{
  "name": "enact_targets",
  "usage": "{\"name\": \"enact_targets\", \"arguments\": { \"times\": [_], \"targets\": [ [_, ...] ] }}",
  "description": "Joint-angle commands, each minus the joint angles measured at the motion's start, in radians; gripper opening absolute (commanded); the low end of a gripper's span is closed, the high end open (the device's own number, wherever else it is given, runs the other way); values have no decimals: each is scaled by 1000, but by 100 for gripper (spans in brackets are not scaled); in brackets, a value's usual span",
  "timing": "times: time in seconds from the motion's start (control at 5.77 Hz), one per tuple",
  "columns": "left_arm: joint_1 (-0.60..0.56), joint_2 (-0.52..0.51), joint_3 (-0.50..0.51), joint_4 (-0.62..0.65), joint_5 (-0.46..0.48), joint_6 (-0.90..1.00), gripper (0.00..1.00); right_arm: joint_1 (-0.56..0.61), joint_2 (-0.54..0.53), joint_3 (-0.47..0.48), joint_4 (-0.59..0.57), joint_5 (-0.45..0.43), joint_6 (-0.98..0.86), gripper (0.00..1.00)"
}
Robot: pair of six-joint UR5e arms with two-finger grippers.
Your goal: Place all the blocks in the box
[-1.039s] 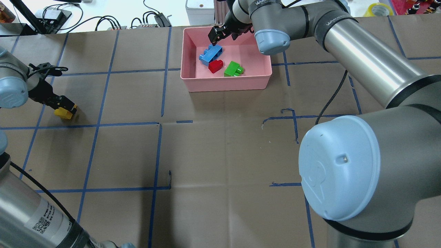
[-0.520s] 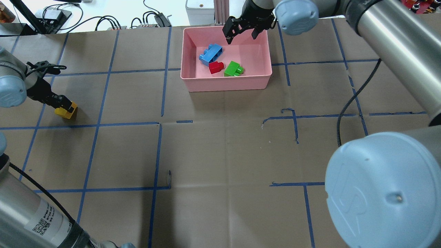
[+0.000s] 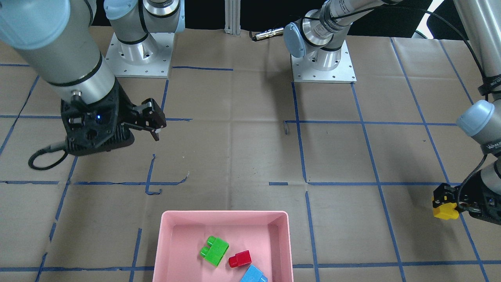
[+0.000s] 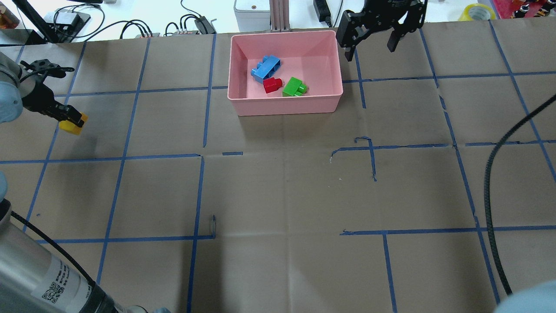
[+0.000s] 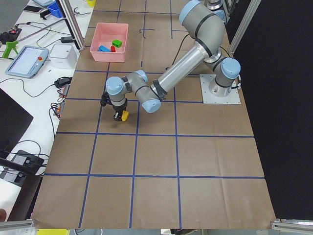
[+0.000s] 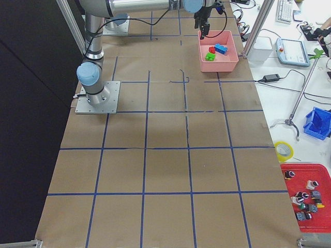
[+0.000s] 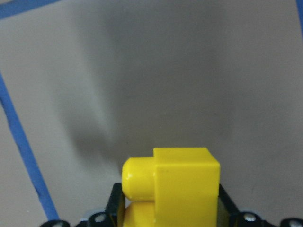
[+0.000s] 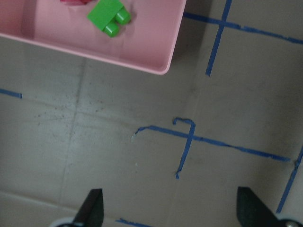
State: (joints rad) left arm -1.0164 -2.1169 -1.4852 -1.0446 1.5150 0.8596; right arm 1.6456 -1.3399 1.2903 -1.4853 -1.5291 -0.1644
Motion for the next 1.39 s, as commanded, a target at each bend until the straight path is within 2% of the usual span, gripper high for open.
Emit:
{"name": "enact_targets", "arguments": {
  "times": [0.0, 0.17, 0.35, 0.52, 0.87, 1.04, 1.21],
  "targets": [
    [-98, 54, 166, -163, -22, -115, 5, -1, -281, 399, -97, -6, 11, 100],
    [-170, 31, 339, -321, -21, -251, 5, -12, -388, 526, -145, -9, 37, 100],
    [-280, -1, 499, -473, -12, -459, 5, -24, -410, 517, -144, -28, 57, 100],
    [-398, -41, 588, -501, -7, -658, 5, -24, -415, 514, -144, -89, 60, 100],
    [-622, -113, 666, -502, 58, -946, 5, -27, -406, 480, -144, -79, 60, 100],
    [-715, -161, 692, -488, 57, -1094, 5, -27, -404, 475, -144, -77, 60, 100],
    [-772, -235, 703, -424, 62, -1144, 5, -27, -406, 475, -142, -77, 60, 100]
  ]
}}
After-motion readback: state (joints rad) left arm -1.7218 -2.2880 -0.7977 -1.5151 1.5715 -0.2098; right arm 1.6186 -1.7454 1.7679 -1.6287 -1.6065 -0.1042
